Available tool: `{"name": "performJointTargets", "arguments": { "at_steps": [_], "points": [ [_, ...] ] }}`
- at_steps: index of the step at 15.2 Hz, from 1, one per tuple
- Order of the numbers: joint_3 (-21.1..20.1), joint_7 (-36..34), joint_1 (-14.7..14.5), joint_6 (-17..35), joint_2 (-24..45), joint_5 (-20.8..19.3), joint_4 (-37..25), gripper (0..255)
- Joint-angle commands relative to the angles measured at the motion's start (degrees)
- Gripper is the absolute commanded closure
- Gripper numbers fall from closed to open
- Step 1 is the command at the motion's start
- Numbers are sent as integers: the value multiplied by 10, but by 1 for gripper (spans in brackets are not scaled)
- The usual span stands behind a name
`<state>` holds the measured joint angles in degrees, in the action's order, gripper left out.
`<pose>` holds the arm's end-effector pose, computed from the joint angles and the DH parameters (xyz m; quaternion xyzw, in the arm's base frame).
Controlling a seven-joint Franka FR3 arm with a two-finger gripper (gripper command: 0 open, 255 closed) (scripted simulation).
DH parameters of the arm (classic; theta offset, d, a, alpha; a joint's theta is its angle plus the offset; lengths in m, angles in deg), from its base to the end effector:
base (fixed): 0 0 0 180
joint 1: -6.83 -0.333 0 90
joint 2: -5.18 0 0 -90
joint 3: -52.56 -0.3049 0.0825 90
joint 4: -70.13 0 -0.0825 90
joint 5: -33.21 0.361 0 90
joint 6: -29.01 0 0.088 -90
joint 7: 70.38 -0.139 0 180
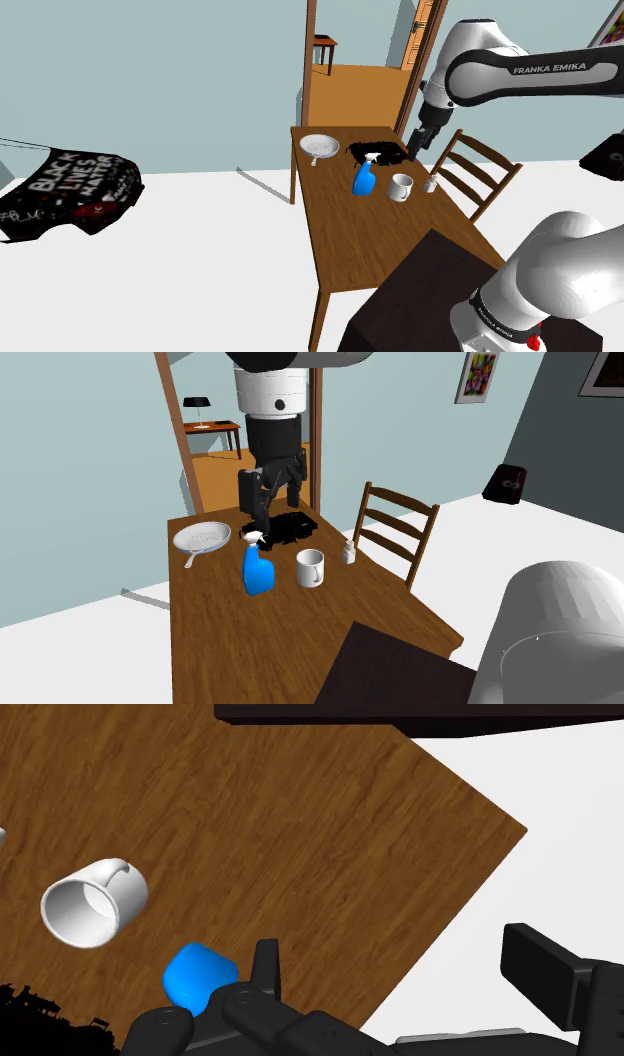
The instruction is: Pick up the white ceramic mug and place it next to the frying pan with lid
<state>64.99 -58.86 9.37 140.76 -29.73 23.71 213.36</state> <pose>0.3439 -0.1102 0.4560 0.9994 0.0162 0.0221 0.0211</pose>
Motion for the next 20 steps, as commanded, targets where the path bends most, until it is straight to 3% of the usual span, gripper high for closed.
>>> {"name": "performJointTargets", "arguments": {
  "at_steps": [1,6,11,15,20],
  "points": [
    [19,16,5,34,27,-6,5,0],
    [68,61,11,119,113,-9,4,0],
    [115,119,11,199,216,14,-17,0],
    [146,180,10,254,309,62,-47,0],
    [157,275,27,303,433,155,-103,0]
  ]
}}
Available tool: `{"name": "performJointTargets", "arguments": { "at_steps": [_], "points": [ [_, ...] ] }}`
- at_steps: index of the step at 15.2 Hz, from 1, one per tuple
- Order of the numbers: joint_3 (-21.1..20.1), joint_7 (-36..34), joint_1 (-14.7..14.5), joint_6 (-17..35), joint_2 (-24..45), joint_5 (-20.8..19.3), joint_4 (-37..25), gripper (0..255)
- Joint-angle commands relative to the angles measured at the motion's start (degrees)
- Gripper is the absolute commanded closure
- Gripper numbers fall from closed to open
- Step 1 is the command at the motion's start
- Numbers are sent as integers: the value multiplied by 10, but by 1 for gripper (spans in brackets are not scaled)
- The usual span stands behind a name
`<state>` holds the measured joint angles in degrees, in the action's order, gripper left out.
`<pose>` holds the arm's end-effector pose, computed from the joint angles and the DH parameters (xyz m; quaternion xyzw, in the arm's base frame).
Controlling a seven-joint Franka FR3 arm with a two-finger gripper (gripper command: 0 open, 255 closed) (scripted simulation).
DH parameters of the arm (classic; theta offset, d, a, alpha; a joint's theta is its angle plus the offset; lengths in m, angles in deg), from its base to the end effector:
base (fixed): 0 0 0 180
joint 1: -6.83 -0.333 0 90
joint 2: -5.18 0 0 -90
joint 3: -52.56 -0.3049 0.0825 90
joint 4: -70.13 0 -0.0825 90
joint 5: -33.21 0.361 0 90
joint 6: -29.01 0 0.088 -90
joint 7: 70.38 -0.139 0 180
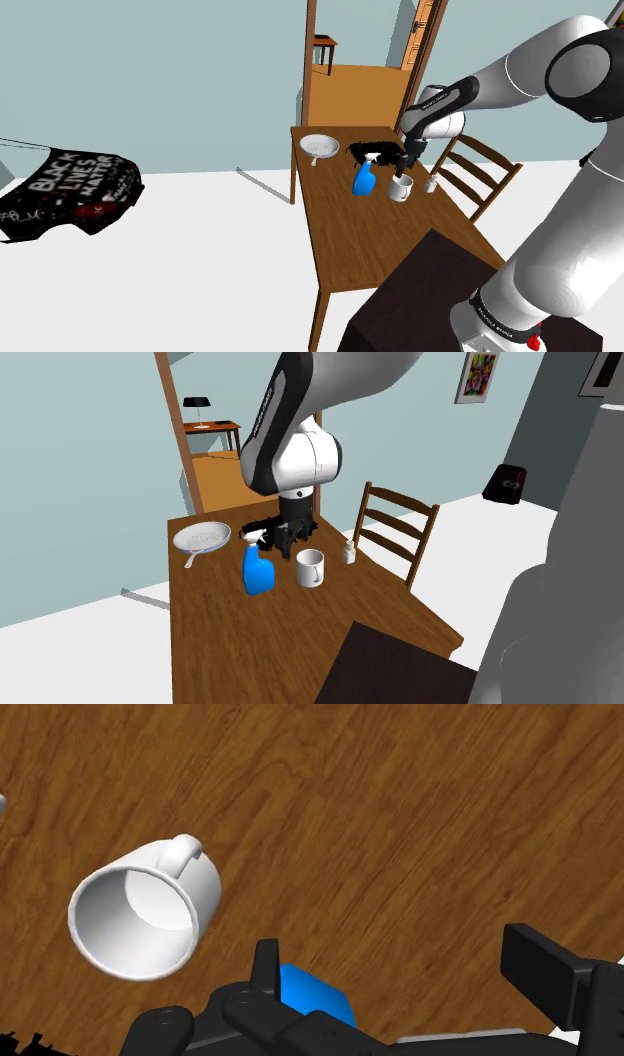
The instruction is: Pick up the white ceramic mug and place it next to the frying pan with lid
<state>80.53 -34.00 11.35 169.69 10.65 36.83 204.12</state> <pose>0.4217 -0.2689 0.2764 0.9998 0.0111 0.0127 0.0110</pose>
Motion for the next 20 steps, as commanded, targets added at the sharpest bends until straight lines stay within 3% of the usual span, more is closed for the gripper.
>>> {"name": "performJointTargets", "arguments": {
  "at_steps": [1,7,13,20],
  "points": [
    [-1,45,15,21,54,44,-24,0],
    [-40,134,82,44,195,136,-121,0],
    [-78,181,151,44,328,182,-243,0],
    [-96,191,166,69,373,198,-263,0]
  ]
}}
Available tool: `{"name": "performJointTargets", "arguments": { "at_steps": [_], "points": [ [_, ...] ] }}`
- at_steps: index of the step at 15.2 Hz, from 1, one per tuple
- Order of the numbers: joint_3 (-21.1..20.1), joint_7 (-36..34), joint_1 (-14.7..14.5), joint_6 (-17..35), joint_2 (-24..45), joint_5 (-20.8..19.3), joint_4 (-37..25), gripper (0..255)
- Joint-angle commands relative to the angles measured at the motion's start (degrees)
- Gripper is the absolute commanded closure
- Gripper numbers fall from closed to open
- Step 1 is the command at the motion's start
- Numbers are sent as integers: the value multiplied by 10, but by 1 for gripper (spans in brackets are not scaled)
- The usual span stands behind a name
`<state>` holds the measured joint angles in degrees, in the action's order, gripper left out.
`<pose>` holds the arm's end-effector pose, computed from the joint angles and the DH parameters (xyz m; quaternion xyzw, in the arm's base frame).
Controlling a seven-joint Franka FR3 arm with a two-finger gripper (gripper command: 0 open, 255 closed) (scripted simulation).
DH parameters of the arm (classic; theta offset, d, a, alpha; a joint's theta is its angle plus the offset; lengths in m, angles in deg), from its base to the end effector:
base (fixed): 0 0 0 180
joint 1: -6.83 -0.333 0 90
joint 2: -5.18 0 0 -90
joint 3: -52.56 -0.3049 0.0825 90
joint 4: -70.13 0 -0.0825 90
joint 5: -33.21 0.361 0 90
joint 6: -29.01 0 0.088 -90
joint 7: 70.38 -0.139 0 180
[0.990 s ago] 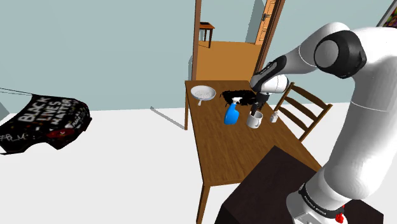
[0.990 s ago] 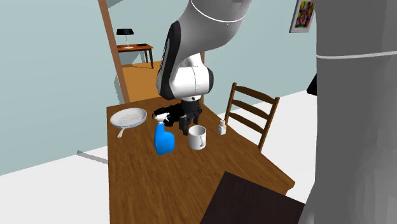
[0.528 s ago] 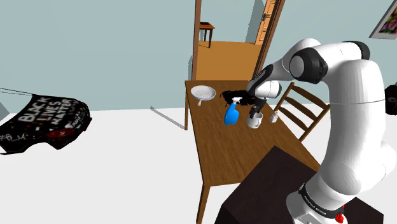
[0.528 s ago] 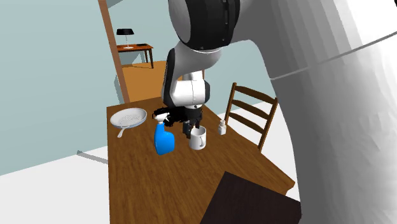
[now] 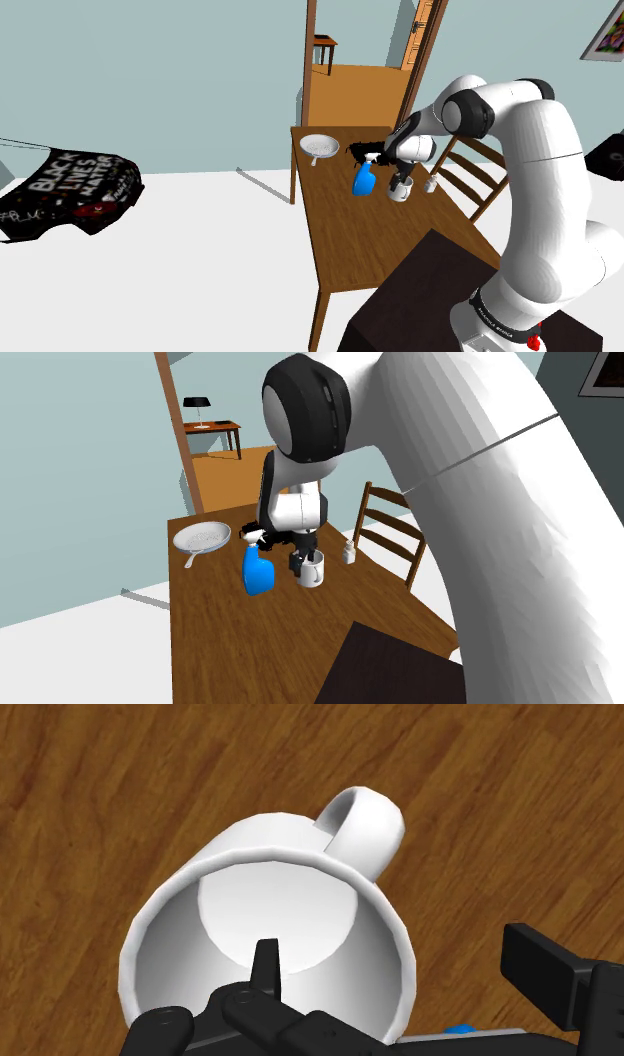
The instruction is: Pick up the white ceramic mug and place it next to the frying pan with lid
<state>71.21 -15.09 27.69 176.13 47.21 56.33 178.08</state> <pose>0.4683 -0.3857 0.1110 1.0000 0.0070 0.0054 0.0044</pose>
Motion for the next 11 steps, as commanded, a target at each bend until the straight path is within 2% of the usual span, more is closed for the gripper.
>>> {"name": "performJointTargets", "arguments": {
  "at_steps": [1,9,10,11],
  "points": [
    [-7,5,6,11,18,6,-7,0],
    [-7,5,6,11,18,6,-7,0],
    [-7,5,6,11,18,6,-7,255],
    [-7,5,6,11,18,6,-7,255]
  ]
}}
